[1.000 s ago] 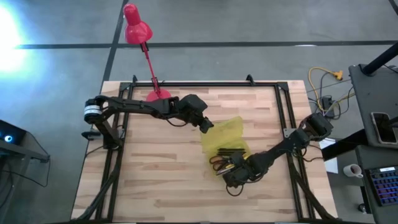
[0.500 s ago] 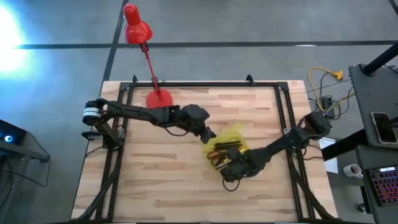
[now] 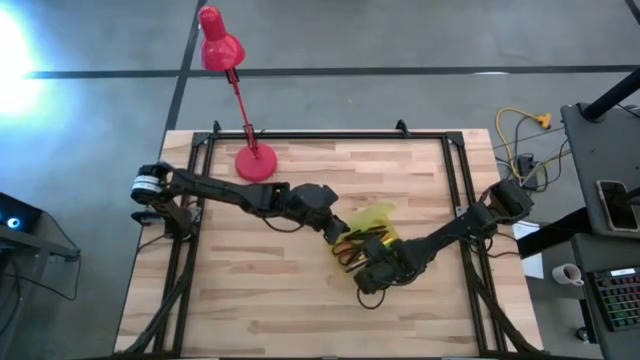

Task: Pick & place school supplies into a supply box
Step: Close the yellow supply box

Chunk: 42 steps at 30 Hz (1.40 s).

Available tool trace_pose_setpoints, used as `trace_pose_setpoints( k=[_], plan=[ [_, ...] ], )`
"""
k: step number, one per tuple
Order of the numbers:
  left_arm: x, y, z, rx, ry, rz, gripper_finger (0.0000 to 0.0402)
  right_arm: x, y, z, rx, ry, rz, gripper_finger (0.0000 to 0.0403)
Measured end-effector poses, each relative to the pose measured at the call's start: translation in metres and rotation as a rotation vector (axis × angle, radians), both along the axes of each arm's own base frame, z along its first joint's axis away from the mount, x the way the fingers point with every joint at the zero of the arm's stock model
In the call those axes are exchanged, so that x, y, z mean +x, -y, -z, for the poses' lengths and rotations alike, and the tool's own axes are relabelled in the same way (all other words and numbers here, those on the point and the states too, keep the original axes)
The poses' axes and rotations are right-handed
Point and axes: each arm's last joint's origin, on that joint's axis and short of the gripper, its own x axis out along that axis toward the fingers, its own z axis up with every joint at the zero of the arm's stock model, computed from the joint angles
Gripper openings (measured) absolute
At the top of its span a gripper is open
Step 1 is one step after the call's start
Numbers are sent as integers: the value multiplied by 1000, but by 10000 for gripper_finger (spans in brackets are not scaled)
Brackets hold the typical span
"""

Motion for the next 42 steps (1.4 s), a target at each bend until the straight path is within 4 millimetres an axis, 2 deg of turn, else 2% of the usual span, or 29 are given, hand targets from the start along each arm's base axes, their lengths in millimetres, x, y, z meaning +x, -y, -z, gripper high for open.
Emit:
trace_pose_setpoints(
  k=[10,20,23,27,33,38,42],
  plan=[
    [0,9,-1,-7,15,17,92,5,-11,-15,-42,29,-101,68],
    [14,27,24,-53,-6,33,92,10,-7,-21,-97,42,-166,68],
    [16,31,29,-65,-21,37,92,8,-12,-29,-99,73,-179,68],
    [17,33,36,-64,-41,41,92,-5,-28,-41,-69,110,-207,68],
    [21,34,48,-58,-72,36,92,-36,-47,-56,-43,82,-204,68],
    [28,35,71,-51,-131,33,92,-57,-50,-59,-53,16,-99,68],
    [34,39,96,-80,-187,28,92,-60,-50,-59,-55,27,-27,68]
  ],
)
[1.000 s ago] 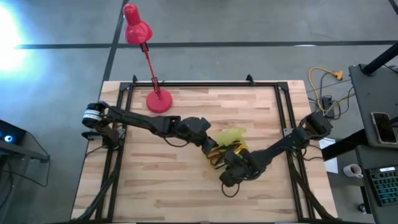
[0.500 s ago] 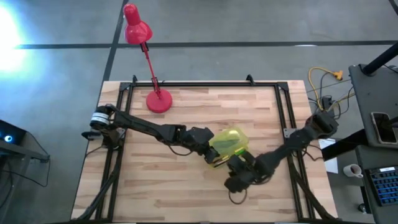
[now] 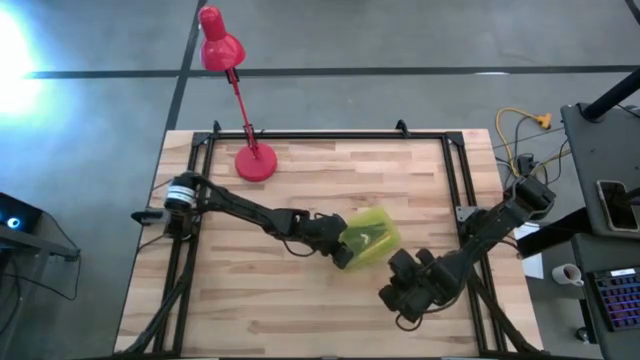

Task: Pick & place school supplies into a supply box
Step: Close the yellow supply box, then return to Home Position

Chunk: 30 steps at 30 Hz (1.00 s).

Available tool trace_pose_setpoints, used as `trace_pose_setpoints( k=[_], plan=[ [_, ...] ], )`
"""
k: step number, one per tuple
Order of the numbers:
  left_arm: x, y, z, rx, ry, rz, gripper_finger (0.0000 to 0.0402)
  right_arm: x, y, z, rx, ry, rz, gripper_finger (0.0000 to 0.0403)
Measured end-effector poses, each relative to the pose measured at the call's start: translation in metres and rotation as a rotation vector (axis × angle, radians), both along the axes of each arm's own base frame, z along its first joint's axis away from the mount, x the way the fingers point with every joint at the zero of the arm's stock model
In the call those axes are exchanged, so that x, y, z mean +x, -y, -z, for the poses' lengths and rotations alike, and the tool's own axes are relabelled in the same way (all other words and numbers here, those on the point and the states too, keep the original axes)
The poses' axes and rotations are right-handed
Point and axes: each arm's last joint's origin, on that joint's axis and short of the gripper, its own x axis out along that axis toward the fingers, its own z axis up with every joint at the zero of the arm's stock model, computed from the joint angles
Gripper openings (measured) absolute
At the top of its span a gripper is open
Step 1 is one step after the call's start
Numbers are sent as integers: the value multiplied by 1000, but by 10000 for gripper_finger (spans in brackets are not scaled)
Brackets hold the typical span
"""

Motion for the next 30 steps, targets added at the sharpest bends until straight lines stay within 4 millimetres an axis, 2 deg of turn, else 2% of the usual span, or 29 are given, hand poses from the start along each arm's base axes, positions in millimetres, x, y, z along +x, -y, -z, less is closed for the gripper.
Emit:
trace_pose_setpoints(
  k=[4,7,19,23,30],
  plan=[
    [3,6,12,-44,-23,-1,92,1,1,0,-8,24,32,68],
    [3,10,12,-47,-21,7,92,3,3,-1,-32,56,56,68],
    [7,10,-9,-28,32,9,92,11,13,-1,-55,86,78,68],
    [10,11,-34,-3,116,36,92,8,14,-11,-82,152,84,68],
    [-2,9,-96,106,312,113,92,-7,32,-48,-151,263,-20,68]
  ],
)
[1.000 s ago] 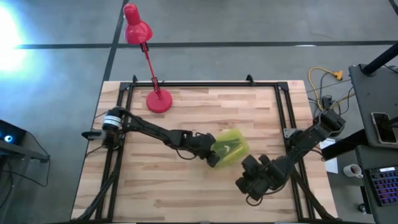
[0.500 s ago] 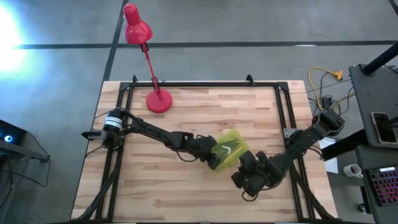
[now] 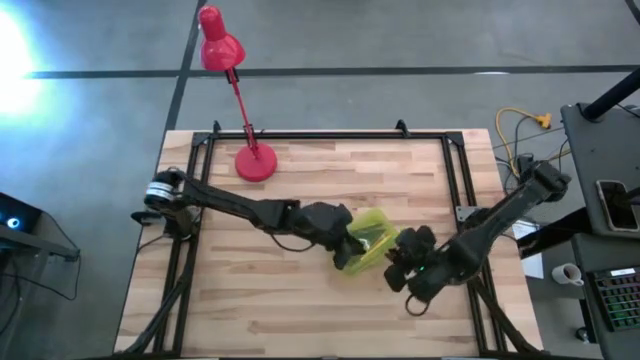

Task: Pick & place school supplies into a supply box
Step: Return to Home Position

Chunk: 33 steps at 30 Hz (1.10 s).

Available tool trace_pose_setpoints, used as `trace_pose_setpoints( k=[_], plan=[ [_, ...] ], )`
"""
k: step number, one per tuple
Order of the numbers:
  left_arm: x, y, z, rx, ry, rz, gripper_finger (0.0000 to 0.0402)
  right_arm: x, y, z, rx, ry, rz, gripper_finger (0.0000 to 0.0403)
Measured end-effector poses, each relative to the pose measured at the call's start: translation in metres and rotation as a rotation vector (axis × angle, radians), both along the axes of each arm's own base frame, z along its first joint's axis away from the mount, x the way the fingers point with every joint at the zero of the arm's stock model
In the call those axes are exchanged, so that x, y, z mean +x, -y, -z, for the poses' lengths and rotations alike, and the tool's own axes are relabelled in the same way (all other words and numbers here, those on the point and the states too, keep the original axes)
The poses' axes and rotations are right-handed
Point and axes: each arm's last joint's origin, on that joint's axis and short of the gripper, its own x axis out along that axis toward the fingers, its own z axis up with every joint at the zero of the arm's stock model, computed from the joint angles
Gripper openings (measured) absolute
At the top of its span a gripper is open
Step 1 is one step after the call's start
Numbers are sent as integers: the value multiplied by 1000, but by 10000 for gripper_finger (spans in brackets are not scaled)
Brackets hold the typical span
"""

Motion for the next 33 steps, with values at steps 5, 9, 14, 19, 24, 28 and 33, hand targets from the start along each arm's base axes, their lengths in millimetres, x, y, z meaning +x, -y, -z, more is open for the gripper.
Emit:
trace_pose_setpoints(
  k=[5,9,14,19,24,28,33],
  plan=[
    [-20,-4,-36,90,108,1,92,-27,24,-18,-75,19,-35,68],
    [-38,-10,-46,137,64,-83,92,-52,47,-16,-39,42,22,68],
    [-54,-14,-55,146,14,-125,92,-72,62,-15,17,98,46,68],
    [-57,-15,-61,127,20,-133,92,-84,71,-22,18,127,4,68],
    [-56,-14,-68,63,53,-157,92,-92,76,-35,20,159,-56,68],
    [-55,-9,-74,78,119,-118,92,-96,77,-52,48,199,-111,68],
    [-54,-5,-76,96,193,-74,92,-100,80,-60,59,211,-189,68]
  ],
)
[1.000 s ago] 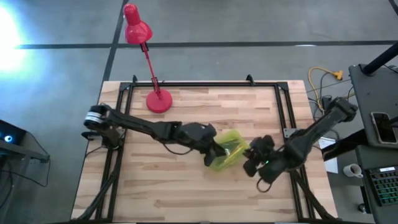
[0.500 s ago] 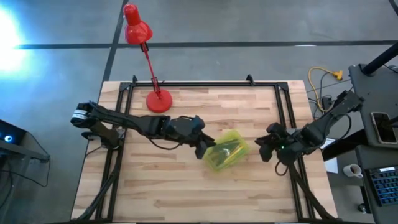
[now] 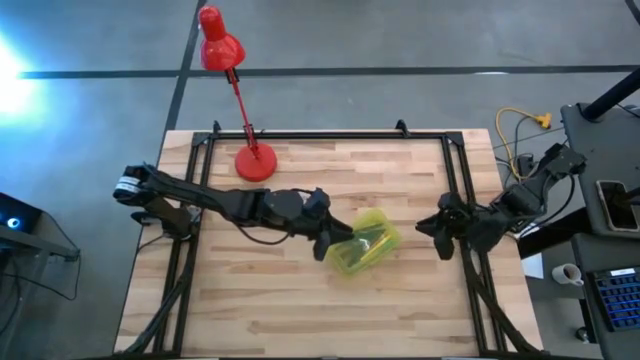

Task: Pick & place school supplies into a supply box
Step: Return to Home Position

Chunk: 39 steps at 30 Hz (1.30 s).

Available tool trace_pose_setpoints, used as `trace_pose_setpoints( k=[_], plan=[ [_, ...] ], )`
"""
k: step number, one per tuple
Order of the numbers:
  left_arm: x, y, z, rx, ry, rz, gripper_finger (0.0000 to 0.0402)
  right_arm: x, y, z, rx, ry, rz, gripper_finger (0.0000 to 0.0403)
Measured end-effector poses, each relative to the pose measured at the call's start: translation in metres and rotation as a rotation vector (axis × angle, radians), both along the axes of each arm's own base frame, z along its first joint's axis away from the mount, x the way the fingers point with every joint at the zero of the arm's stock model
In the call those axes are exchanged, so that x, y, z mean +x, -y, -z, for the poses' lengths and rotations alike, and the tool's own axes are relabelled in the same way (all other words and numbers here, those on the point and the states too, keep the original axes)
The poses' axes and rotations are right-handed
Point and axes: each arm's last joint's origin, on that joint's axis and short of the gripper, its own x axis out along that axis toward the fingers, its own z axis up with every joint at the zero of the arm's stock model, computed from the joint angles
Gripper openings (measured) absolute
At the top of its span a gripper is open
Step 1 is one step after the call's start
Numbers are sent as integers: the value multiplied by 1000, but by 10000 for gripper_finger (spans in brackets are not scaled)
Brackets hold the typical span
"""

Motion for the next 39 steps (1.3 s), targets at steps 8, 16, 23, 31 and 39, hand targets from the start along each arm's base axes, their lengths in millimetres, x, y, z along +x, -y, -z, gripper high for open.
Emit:
trace_pose_setpoints(
  k=[8,16,23,31,39],
  plan=[
    [-3,1,34,13,183,8,92,24,-11,31,110,280,-187,68],
    [-46,-32,70,25,319,49,92,40,27,54,118,483,-199,68],
    [-117,-72,75,87,381,48,92,26,61,42,-50,560,-168,68],
    [-189,-72,110,176,435,14,92,21,64,62,-78,479,-124,68],
    [-230,-68,149,175,498,-17,92,7,69,84,-101,627,4,68]
  ],
)
